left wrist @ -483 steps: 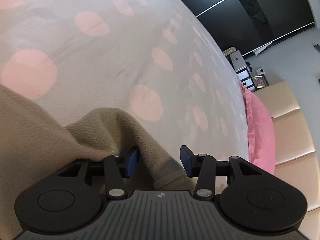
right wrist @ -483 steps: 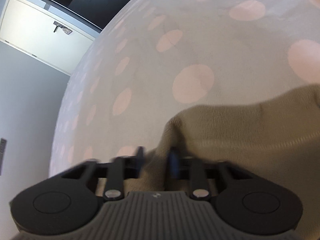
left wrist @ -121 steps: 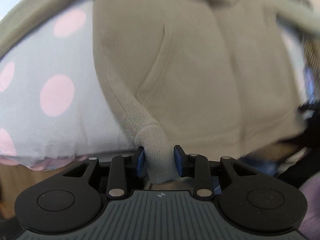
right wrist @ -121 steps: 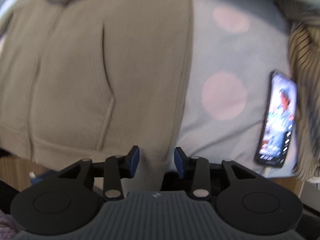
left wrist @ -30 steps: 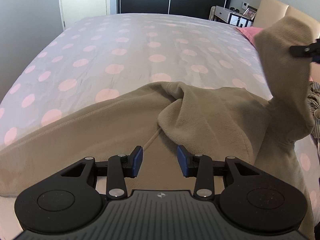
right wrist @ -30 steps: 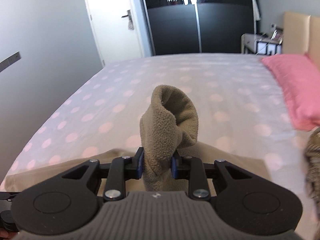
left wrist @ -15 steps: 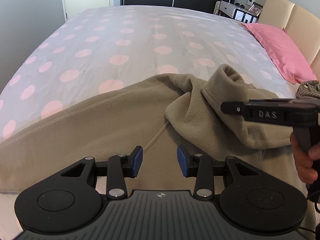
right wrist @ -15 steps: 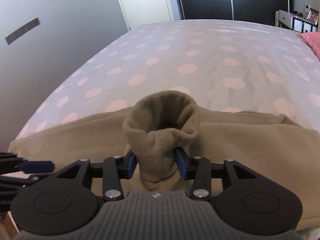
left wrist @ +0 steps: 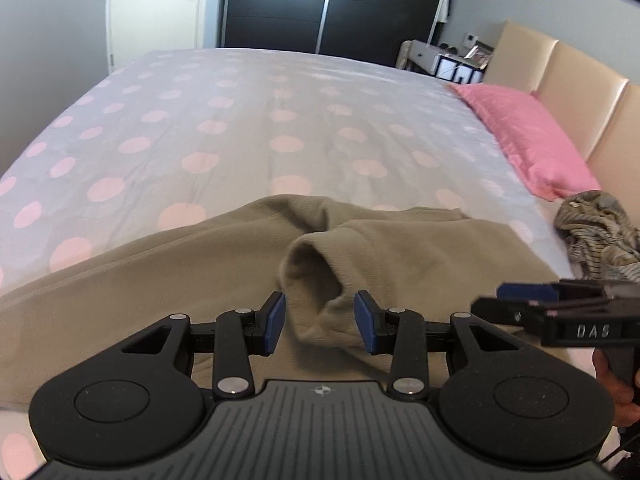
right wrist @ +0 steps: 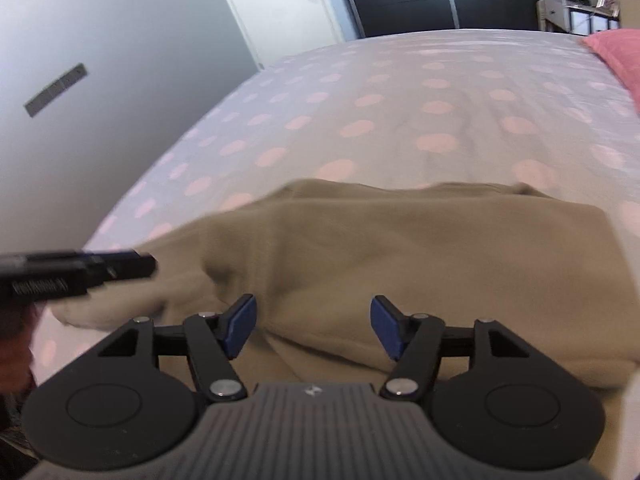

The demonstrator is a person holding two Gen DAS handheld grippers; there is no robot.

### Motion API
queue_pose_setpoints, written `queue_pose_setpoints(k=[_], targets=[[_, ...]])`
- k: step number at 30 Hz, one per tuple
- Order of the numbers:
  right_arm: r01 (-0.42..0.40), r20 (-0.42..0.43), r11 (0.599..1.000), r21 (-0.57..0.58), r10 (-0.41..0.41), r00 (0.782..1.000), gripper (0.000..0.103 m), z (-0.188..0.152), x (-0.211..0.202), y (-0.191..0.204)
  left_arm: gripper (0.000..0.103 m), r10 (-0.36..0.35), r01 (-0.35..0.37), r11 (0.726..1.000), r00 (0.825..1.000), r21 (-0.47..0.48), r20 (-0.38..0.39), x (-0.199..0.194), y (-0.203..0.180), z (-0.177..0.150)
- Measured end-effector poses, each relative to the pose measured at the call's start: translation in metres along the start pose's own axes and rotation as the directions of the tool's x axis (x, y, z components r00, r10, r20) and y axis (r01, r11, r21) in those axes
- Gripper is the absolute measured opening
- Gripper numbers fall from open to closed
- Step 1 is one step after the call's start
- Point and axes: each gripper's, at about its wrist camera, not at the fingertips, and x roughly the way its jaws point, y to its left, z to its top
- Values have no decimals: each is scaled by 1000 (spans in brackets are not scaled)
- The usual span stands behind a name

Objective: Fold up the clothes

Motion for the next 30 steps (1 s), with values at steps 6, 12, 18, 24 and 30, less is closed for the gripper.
queue_pose_setpoints(k=[6, 12, 18, 24, 30], targets=[[161, -39, 986, 45, -159, 986, 66, -44, -35, -67, 45, -30, 31, 999, 999, 16, -32, 27, -12, 6], [366, -24, 929, 63, -365, 931, 66, -87, -57, -133, 47, -7, 8, 1000, 998, 17, -58, 64, -10, 9], [393, -10, 917, 73, -393, 919, 66, -103, -35, -170, 31, -72, 71, 997, 994, -21, -77, 81, -6, 5], [435, -18, 891, 132, -437, 900, 63, -79, 2, -183, 10, -58, 58, 998, 996, -6, -60, 87, -13, 8], [502, -5, 860, 89, -504, 864, 18, -74, 1, -182, 6, -19, 19, 1000, 996, -5, 87, 53, -14, 32]])
